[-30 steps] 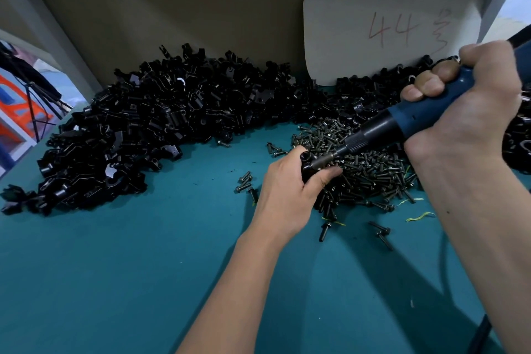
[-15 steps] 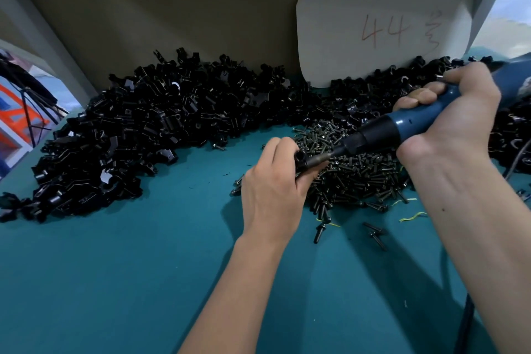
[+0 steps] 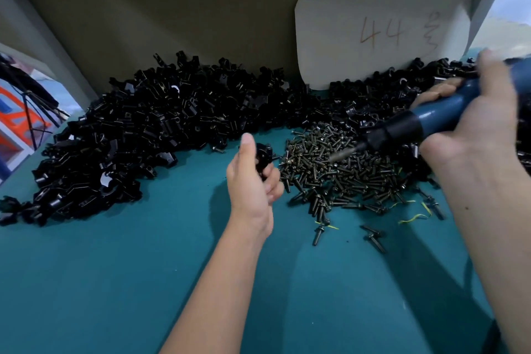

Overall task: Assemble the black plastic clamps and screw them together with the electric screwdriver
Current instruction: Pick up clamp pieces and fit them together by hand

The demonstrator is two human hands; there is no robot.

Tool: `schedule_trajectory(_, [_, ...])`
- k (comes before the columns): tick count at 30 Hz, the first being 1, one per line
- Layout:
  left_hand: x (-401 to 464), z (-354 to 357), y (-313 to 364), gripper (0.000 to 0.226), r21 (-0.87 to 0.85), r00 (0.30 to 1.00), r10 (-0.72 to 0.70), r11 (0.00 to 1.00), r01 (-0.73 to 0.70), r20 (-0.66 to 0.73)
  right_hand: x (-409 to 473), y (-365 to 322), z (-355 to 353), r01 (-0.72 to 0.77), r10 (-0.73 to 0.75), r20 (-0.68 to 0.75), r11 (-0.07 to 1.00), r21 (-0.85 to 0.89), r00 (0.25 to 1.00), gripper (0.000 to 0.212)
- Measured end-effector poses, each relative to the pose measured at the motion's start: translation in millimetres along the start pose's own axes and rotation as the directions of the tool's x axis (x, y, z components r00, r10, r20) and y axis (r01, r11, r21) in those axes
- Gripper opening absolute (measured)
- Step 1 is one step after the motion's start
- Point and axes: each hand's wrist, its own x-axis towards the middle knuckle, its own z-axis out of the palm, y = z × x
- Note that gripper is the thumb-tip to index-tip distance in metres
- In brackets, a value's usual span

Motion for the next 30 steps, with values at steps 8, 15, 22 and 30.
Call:
schedule_trajectory(8, [-2, 5, 12, 0.058, -0.271, 0.956, -0.225, 0.924, 0.27, 0.187, 7, 32, -11, -0.158, 0.2, 0.039, 0.866, -0.474, 0.979, 0.032])
schedule_trajectory(15, [-4, 9, 7, 0.042, -0.215, 0.97, -0.206, 0.949, 0.231, 0.133, -6, 60, -21, -0.052, 0.265, 0.164, 0.653, -0.755, 0.95, 0.043])
schedule_trajectory(22, [-7, 12, -4, 0.039, -0.016, 0.991, -0.084, 0.996, 0.086, 0.105, 7, 57, -35, 0.109, 0.098, 0.127, 0.168, -0.98, 0.987, 0.035])
schedule_trajectory(30, [-19, 24, 0, 0.036, 0.401, 0.937, 0.245, 0.854, -0.331, 0.25, 4, 36, -28, 0.191, 0.046, 0.186, -0.288, -0.938, 0.982, 0.033])
